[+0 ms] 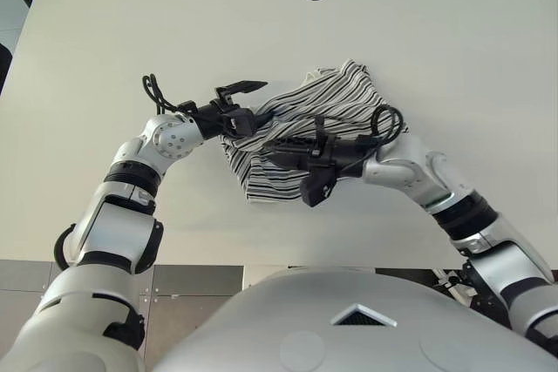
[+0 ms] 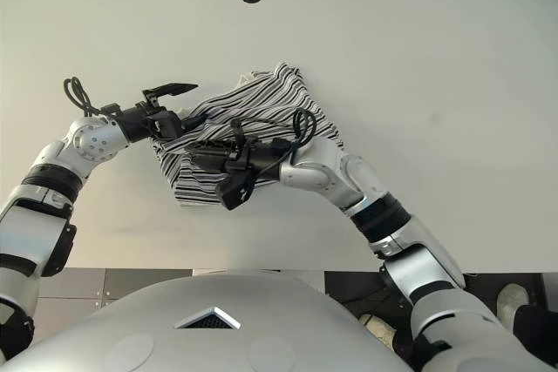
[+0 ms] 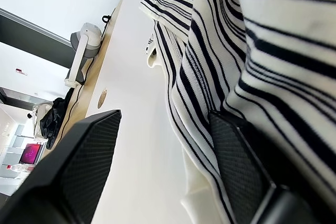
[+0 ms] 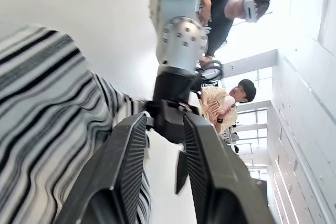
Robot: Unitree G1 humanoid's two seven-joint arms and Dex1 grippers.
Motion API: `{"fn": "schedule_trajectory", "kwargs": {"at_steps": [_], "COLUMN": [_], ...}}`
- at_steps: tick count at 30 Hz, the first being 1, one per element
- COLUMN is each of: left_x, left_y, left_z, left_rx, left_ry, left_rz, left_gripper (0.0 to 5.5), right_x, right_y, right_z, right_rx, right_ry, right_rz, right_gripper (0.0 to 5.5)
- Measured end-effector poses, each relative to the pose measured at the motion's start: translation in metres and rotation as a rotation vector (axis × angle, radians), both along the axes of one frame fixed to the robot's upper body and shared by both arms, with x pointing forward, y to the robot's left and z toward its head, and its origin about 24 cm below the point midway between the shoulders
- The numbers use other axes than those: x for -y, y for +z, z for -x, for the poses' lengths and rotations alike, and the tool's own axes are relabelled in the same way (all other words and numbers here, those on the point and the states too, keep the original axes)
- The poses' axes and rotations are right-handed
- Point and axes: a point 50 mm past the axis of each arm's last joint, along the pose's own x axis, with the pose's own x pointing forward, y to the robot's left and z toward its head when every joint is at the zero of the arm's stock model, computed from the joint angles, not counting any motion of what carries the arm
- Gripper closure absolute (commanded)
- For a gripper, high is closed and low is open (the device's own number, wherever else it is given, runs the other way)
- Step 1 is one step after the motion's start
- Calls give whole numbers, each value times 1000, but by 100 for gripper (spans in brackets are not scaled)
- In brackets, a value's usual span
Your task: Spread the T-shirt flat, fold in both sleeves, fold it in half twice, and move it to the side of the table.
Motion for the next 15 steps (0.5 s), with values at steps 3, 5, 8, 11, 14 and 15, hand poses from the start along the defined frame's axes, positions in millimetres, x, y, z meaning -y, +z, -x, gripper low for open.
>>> {"fn": "schedule_trajectory", "kwargs": {"at_steps": [3,5,8,11,14,15], "left_x": [0,0,0,0,0,1], "left_y": [0,0,0,0,-1,0], "left_z": [0,0,0,0,0,-1], "left_rx": [0,-1,-2,-3,-4,-3], "left_ry": [-1,0,1,0,0,-2], "left_rz": [0,0,-1,-1,-1,1], "left_gripper": [239,239,239,239,239,239], "right_x": [-15,-26,-41,-42,-39,-34], "right_y": [-22,-36,-52,-55,-54,-53], "right_z": [9,18,31,32,37,42], "right_rx": [-38,-60,-80,-79,-88,-100], "right_ry": [48,85,132,151,187,223], "right_rz": [50,77,75,70,78,102], "right_gripper": [419,419,419,419,419,419]}}
